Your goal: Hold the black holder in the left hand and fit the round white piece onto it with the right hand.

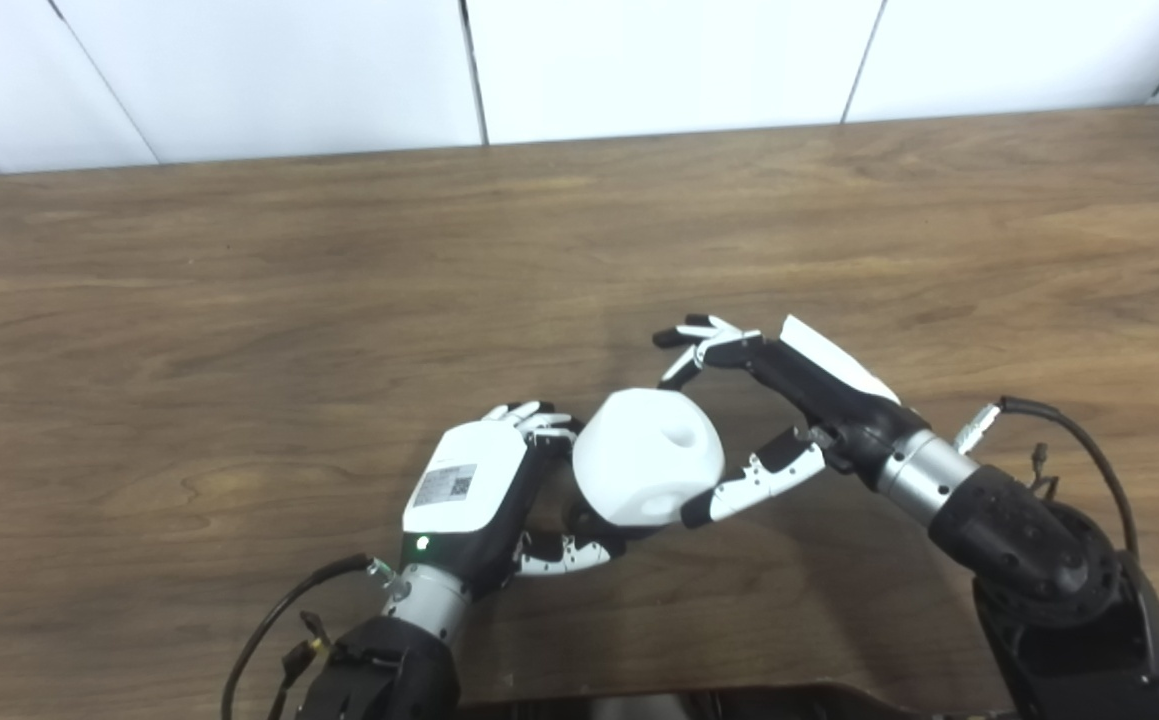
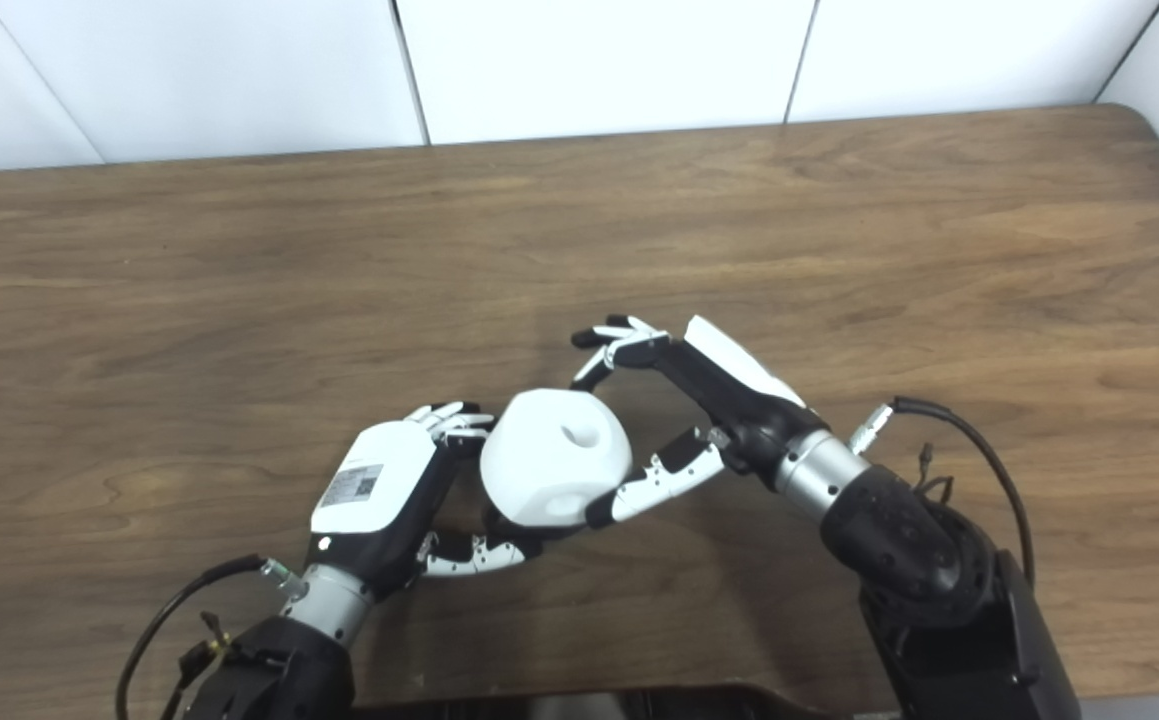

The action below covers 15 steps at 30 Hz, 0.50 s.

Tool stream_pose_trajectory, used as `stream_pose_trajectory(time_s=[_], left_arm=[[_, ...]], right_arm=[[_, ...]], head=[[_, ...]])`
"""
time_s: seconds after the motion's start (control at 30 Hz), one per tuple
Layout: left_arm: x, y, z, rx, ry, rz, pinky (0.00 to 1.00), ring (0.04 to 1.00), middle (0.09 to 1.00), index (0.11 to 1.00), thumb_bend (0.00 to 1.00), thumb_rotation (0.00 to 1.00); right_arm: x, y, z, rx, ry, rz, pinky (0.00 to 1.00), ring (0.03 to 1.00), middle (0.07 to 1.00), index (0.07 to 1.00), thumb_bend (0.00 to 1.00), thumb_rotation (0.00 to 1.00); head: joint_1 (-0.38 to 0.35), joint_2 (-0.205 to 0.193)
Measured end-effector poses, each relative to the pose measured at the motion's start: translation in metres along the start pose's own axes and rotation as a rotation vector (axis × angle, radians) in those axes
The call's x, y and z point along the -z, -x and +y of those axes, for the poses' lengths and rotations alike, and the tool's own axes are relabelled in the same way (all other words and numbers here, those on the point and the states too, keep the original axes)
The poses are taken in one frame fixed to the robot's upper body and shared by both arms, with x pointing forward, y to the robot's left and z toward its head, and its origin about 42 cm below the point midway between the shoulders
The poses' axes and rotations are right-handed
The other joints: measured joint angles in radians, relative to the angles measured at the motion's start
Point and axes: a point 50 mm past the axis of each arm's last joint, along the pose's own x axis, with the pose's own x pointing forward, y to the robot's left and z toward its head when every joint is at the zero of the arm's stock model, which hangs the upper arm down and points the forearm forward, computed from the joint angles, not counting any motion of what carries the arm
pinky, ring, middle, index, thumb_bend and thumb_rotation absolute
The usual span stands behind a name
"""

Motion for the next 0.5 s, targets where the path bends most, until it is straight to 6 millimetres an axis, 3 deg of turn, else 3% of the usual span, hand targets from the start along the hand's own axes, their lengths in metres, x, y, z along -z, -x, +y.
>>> stream_pose_trajectory(time_s=[0.5], left_arm=[[-0.0002,-0.0003,0.0002,-0.001,0.0,-0.001,0.91,0.89,0.792,0.489,0.52,0.05]], right_arm=[[-0.0014,0.0001,0.0004,0.001,0.01,-0.001,0.9,0.975,0.88,0.485,0.51,0.15]], head=[[-0.005,0.005]])
